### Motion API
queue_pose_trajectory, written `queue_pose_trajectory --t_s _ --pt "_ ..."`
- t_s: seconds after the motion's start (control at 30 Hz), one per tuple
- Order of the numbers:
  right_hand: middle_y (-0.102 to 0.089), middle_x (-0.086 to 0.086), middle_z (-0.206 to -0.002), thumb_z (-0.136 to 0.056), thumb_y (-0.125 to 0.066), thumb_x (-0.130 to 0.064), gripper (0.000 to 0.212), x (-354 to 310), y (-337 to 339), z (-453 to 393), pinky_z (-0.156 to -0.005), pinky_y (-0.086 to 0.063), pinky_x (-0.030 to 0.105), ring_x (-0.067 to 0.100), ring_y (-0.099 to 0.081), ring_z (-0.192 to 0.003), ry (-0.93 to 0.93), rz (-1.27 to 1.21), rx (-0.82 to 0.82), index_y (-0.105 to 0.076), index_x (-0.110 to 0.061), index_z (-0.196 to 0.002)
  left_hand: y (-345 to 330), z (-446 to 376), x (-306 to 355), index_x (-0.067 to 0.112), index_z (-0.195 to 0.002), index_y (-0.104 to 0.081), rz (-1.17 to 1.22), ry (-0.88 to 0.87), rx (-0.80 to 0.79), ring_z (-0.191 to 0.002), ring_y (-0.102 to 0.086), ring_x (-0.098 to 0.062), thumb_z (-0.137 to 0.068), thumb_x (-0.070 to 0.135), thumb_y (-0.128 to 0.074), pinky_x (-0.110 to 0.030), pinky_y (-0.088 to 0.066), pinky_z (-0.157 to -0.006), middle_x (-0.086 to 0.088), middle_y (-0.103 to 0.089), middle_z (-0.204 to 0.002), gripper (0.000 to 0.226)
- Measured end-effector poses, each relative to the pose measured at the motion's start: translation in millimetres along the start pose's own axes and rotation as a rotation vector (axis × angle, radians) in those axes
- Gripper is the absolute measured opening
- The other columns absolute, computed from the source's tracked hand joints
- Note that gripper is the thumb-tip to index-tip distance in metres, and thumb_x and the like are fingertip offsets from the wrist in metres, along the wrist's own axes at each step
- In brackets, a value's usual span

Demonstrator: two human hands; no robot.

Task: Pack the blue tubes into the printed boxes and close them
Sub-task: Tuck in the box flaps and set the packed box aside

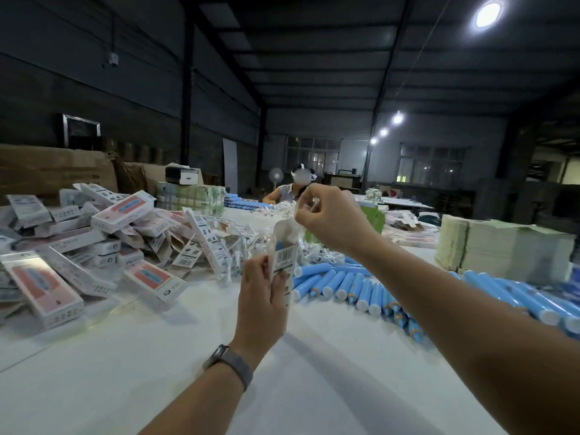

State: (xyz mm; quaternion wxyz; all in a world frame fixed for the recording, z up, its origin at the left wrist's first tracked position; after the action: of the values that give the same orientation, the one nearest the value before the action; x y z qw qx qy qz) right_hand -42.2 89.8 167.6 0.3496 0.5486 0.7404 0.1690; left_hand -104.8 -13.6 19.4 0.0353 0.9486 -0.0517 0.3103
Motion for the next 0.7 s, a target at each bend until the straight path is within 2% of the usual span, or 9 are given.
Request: queue_pose_trajectory --t_s 0.17,0.27,0.37,0.43,0.5,0.6,0.7 --pt "-0.06 -0.003 -0.072 -0.091 -0.06 -0.017 0.024 0 -4 3 -0.054 -0.047 0.033 0.015 -0.056 -0.057 0.072 0.066 0.077 -0.044 -0.018 -0.109 -1 1 7 0.014 -0.11 -0.045 0.001 -0.029 -0.024 -0.095 -0.049 -0.011 -0.094 0.021 -0.048 -0.003 -0.036 -0.083 -0.002 -0.053 -0.106 0.017" --pt "-0.054 -0.002 -0.067 -0.098 -0.053 -0.017 0.024 -5 -12 11 -0.049 -0.046 0.039 0.019 -0.053 -0.052 0.14 0.089 0.144 -0.032 -0.016 -0.11 -2 1 5 0.015 -0.111 -0.045 0.016 -0.006 -0.028 -0.097 -0.052 -0.017 -0.094 0.022 -0.048 -0.005 -0.036 -0.082 0.0 -0.055 -0.106 0.019" --pt "-0.057 -0.001 -0.071 -0.101 -0.049 -0.022 0.023 -2 -18 15 -0.054 -0.049 0.043 0.024 -0.057 -0.056 0.144 0.13 0.158 -0.028 -0.021 -0.109 -4 2 1 0.017 -0.111 -0.044 0.034 0.02 -0.037 -0.097 -0.056 -0.021 -0.093 0.025 -0.047 -0.011 -0.041 -0.081 -0.002 -0.058 -0.107 0.019" --pt "-0.063 0.002 -0.076 -0.102 -0.048 -0.026 0.02 -1 -21 19 -0.058 -0.052 0.047 0.026 -0.06 -0.061 0.16 0.156 0.161 -0.03 -0.023 -0.109 -5 2 -2 0.018 -0.112 -0.044 0.05 0.047 -0.036 -0.099 -0.058 -0.024 -0.096 0.025 -0.048 -0.027 -0.048 -0.084 -0.005 -0.06 -0.109 0.018" --pt "-0.063 -0.002 -0.077 -0.102 -0.049 -0.031 0.017 0 -21 25 -0.061 -0.053 0.046 0.023 -0.061 -0.065 0.178 0.177 0.183 -0.038 -0.02 -0.109 -5 2 -6 0.017 -0.114 -0.044 0.053 0.067 -0.034 -0.101 -0.059 -0.027 -0.101 0.017 -0.051 -0.043 -0.051 -0.086 -0.007 -0.061 -0.111 0.015" --pt "-0.055 -0.01 -0.085 -0.099 -0.052 -0.035 0.017 1 -21 33 -0.065 -0.052 0.043 0.016 -0.056 -0.079 0.209 0.198 0.235 -0.049 -0.019 -0.1 -3 0 -9 0.017 -0.115 -0.045 0.065 0.091 -0.021 -0.103 -0.06 -0.026 -0.102 0.014 -0.05 -0.049 -0.052 -0.088 -0.007 -0.06 -0.112 0.015" --pt "-0.053 -0.008 -0.094 -0.099 -0.052 -0.034 0.018 -2 -28 37 -0.066 -0.051 0.039 0.014 -0.051 -0.088 0.259 0.203 0.225 -0.056 -0.018 -0.094 -3 0 -6 0.012 -0.117 -0.046 0.099 0.093 -0.021 -0.101 -0.06 -0.028 -0.101 0.018 -0.049 -0.053 -0.051 -0.087 -0.01 -0.06 -0.11 0.016"
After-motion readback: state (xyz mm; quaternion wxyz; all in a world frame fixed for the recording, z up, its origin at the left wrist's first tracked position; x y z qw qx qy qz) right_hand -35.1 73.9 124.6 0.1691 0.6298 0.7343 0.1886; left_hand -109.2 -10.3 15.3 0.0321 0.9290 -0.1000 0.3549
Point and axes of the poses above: each hand's wrist, its own z-axis away from the middle knuckle, its own y-axis out of the back of the hand, x = y × z, the point moved 9 cm from there along -z, towards the middle knuckle
